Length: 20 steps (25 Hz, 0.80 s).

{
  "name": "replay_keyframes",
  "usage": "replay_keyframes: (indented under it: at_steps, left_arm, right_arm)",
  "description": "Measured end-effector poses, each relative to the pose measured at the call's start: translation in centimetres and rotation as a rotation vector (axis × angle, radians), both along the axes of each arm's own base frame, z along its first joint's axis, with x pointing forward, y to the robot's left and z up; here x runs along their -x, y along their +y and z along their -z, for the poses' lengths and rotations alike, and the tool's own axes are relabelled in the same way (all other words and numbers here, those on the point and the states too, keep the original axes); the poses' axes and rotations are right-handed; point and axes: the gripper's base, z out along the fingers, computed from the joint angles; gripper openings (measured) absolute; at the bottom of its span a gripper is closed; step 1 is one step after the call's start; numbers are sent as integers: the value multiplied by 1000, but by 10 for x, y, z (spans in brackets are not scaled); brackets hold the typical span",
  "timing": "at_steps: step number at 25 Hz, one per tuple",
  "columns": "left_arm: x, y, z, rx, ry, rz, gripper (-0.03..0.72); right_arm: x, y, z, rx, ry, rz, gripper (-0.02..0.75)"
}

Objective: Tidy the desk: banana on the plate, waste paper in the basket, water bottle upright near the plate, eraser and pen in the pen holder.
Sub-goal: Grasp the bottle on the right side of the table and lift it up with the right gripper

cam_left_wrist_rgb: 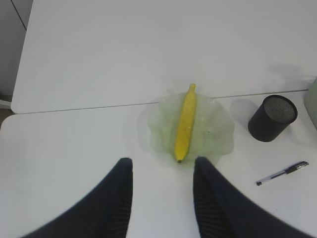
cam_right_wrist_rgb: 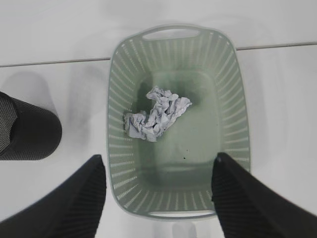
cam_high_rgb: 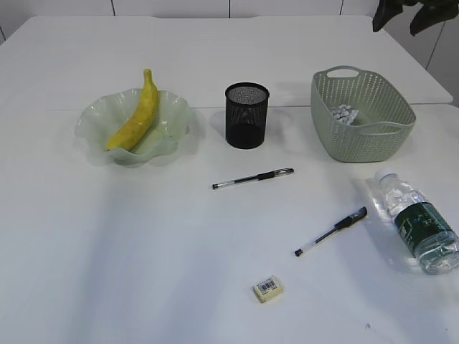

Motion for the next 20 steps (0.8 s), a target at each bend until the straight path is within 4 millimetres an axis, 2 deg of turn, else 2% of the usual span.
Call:
replay_keyframes:
  at_steps: [7, 11, 20]
  left_arm:
    - [0, 0, 0, 0, 0, 0, 286]
    - [0, 0, 0, 1, 0, 1, 286]
    - [0, 0, 0, 1, 0, 1, 286]
  right_arm:
    - [17, 1, -33, -2, -62, -2, 512]
    - [30, 1, -45, 3, -71, -11, 513]
    - [45, 3, -34, 5, 5, -41, 513]
